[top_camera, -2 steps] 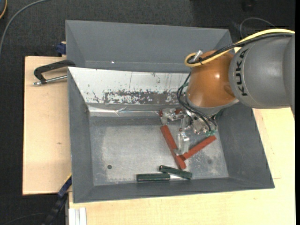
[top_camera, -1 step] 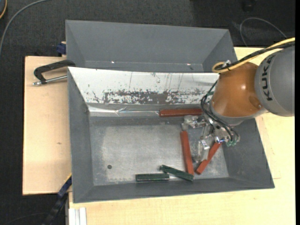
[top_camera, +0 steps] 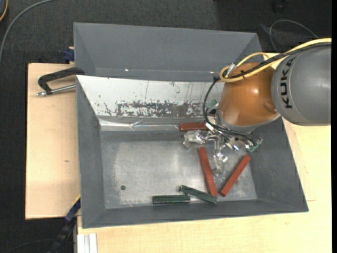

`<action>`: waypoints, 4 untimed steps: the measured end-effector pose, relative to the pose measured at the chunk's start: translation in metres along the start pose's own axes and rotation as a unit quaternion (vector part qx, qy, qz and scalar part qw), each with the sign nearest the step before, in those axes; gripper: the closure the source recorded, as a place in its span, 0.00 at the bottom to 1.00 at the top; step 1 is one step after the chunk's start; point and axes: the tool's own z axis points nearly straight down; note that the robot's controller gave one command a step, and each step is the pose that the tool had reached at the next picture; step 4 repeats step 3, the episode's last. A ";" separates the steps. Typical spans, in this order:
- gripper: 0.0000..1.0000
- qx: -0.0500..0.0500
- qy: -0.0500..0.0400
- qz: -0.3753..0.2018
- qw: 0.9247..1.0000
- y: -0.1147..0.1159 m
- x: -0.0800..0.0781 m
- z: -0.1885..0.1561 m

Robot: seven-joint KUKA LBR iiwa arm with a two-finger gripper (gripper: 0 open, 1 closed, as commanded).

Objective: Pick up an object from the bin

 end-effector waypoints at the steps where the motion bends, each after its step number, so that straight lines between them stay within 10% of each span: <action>1: 1.00 -0.001 0.001 0.001 1.000 0.000 0.001 0.000; 2: 1.00 0.001 -0.001 -0.045 0.999 0.028 -0.005 -0.128; 3: 1.00 0.000 0.001 -0.249 0.968 0.070 0.029 -0.175; 4: 1.00 0.000 0.001 -0.249 0.968 0.070 0.029 -0.175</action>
Offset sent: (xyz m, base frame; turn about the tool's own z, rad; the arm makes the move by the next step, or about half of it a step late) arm 0.0000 0.0000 0.0000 0.0000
